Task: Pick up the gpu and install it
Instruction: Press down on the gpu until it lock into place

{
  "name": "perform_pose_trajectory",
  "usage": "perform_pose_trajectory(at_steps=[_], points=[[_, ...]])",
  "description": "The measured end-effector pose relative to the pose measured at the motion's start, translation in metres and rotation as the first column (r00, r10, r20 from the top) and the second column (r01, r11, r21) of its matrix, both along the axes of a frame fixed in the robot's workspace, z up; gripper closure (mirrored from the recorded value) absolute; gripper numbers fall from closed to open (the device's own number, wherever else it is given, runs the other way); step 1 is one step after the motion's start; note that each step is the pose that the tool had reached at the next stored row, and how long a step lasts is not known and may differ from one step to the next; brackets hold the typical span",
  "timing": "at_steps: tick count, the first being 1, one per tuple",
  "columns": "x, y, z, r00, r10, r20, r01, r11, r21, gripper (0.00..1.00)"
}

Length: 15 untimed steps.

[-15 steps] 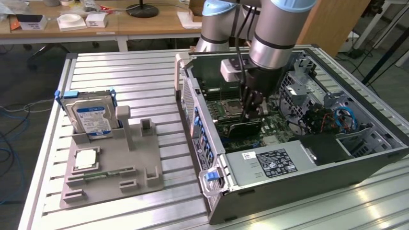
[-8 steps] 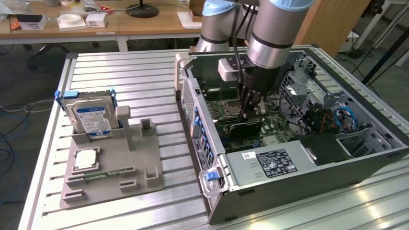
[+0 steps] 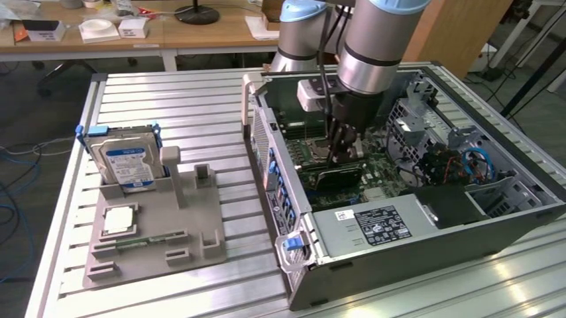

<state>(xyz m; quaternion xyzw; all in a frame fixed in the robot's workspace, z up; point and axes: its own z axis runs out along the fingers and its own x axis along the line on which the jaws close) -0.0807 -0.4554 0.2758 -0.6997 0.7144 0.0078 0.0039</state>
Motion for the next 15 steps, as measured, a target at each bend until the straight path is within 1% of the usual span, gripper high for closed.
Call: perform_pose_trajectory(at_steps=[5,15], points=[[-0.005,0.0000,0.0003,1.0000,-0.001,-0.0009,0.001,1.0000,0.0017,0.89],[-0.015,0.0002,0.0010,1.0000,-0.002,-0.0020,0.002,1.0000,0.0018,0.89]])
